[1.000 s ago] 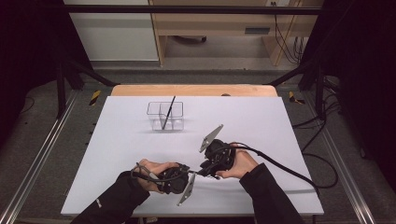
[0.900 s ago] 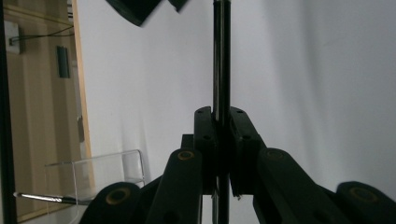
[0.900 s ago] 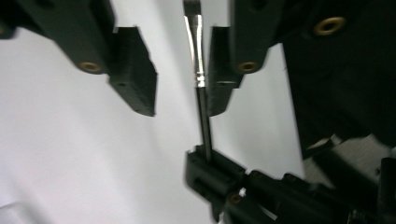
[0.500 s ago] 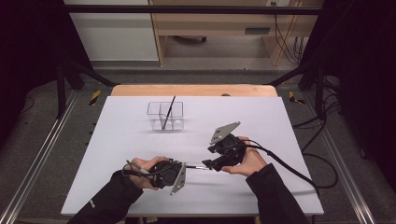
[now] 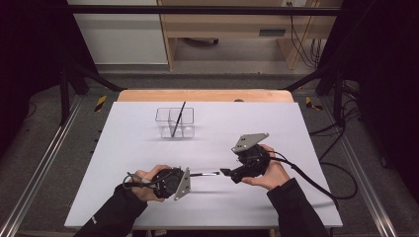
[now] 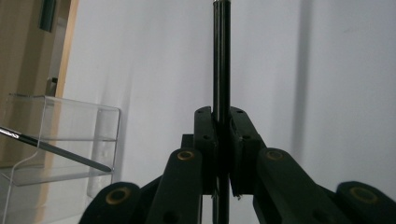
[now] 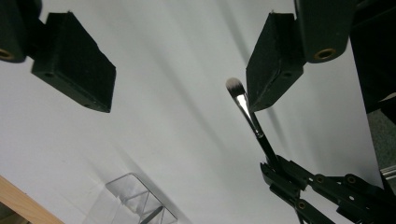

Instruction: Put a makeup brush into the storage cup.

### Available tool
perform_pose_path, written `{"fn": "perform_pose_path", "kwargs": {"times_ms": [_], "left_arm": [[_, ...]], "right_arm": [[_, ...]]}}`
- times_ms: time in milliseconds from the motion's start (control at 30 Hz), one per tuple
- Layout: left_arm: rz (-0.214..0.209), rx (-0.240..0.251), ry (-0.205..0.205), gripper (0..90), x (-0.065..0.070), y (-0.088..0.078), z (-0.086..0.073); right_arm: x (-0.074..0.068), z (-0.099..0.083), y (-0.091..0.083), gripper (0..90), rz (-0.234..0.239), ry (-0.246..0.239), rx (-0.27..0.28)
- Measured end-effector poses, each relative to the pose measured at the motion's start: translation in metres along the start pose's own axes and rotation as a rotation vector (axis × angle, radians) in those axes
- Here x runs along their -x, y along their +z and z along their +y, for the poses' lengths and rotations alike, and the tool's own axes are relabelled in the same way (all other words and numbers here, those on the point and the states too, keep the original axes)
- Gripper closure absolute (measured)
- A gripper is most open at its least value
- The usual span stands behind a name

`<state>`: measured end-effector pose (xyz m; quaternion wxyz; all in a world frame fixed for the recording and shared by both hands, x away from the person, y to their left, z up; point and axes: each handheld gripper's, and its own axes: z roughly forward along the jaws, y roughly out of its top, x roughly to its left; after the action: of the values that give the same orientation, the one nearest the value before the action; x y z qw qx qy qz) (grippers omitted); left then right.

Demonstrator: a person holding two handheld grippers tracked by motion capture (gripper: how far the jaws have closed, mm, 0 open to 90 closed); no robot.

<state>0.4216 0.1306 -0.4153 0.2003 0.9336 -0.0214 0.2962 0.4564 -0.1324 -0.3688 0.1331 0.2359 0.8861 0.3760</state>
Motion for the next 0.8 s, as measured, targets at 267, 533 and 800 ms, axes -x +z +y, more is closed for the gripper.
{"fn": "perform_pose_path", "kwargs": {"times_ms": [267, 533, 800], "left_arm": [[-0.008, 0.028, -0.117, 82.6, 0.001, 0.000, -0.009], [-0.017, 0.069, -0.213, 82.6, 0.002, 0.000, -0.014], [-0.023, 0.081, -0.279, 82.6, 0.002, 0.003, -0.017]], "right_arm": [[0.002, -0.016, -0.003, 18.0, -0.036, 0.044, 0.034], [0.002, -0.028, -0.004, 14.0, -0.059, 0.098, 0.073], [-0.002, -0.034, -0.004, 11.3, -0.066, 0.138, 0.120]]}}
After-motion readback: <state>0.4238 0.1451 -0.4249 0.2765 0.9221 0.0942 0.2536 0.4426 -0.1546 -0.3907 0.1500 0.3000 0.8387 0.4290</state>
